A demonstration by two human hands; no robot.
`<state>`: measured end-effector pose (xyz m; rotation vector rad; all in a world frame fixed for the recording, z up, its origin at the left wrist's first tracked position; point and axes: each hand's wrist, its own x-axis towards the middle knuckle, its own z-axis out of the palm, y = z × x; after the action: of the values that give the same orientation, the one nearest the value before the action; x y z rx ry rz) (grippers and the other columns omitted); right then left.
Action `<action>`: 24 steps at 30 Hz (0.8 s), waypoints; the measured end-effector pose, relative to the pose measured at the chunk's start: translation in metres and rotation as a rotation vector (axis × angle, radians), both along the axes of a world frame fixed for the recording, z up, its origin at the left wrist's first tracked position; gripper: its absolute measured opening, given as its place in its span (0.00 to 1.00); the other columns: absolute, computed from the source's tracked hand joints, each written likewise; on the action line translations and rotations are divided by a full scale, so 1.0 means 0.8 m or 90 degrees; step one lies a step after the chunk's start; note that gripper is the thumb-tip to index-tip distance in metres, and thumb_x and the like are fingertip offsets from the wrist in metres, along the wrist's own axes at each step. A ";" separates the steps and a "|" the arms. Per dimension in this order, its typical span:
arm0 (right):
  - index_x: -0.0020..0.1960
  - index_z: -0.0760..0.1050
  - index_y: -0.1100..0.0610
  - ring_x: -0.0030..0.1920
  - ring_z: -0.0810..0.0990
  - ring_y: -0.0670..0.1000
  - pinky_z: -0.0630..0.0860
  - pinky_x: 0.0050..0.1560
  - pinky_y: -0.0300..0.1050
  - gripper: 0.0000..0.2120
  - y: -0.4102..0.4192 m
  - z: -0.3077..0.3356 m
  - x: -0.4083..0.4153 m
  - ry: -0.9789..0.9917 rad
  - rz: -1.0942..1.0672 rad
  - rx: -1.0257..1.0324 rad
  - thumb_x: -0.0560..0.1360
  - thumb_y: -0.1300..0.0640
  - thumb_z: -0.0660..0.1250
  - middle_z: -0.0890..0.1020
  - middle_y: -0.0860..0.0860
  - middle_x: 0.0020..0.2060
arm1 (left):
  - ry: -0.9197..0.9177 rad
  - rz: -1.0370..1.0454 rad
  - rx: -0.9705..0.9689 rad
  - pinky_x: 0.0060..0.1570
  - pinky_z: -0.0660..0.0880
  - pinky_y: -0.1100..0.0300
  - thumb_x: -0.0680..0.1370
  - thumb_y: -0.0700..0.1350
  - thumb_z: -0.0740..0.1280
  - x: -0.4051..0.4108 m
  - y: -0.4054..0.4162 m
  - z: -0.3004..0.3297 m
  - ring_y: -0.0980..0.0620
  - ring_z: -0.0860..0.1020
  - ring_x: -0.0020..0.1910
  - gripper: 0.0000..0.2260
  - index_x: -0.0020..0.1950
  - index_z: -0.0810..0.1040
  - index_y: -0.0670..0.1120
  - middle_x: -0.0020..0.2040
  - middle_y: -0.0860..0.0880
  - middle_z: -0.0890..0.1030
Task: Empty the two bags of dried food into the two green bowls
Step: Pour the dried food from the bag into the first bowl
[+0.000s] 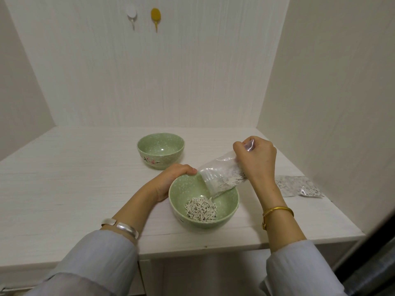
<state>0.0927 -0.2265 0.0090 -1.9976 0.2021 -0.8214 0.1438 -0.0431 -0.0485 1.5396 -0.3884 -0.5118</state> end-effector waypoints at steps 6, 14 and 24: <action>0.25 0.67 0.53 0.26 0.67 0.46 0.64 0.29 0.39 0.08 -0.002 -0.001 0.000 -0.004 -0.004 0.010 0.61 0.53 0.59 0.75 0.49 0.25 | 0.005 0.005 0.001 0.31 0.75 0.65 0.66 0.47 0.63 -0.001 -0.001 0.000 0.55 0.78 0.26 0.10 0.27 0.81 0.47 0.26 0.52 0.80; 0.25 0.66 0.53 0.27 0.68 0.46 0.63 0.29 0.38 0.08 -0.003 0.000 0.000 -0.004 -0.006 0.010 0.61 0.53 0.59 0.75 0.50 0.25 | 0.011 0.006 0.004 0.32 0.75 0.64 0.66 0.47 0.63 0.000 -0.001 0.000 0.55 0.79 0.27 0.11 0.26 0.81 0.48 0.26 0.52 0.80; 0.25 0.67 0.54 0.27 0.68 0.47 0.65 0.29 0.38 0.08 -0.005 0.001 0.000 -0.010 -0.013 0.007 0.62 0.53 0.59 0.79 0.56 0.27 | 0.011 0.019 0.001 0.35 0.75 0.61 0.65 0.47 0.65 0.001 0.000 -0.002 0.53 0.79 0.28 0.07 0.31 0.80 0.46 0.28 0.51 0.80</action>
<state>0.0927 -0.2307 0.0097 -1.9810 0.2189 -0.8469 0.1446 -0.0432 -0.0498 1.5391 -0.3514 -0.5029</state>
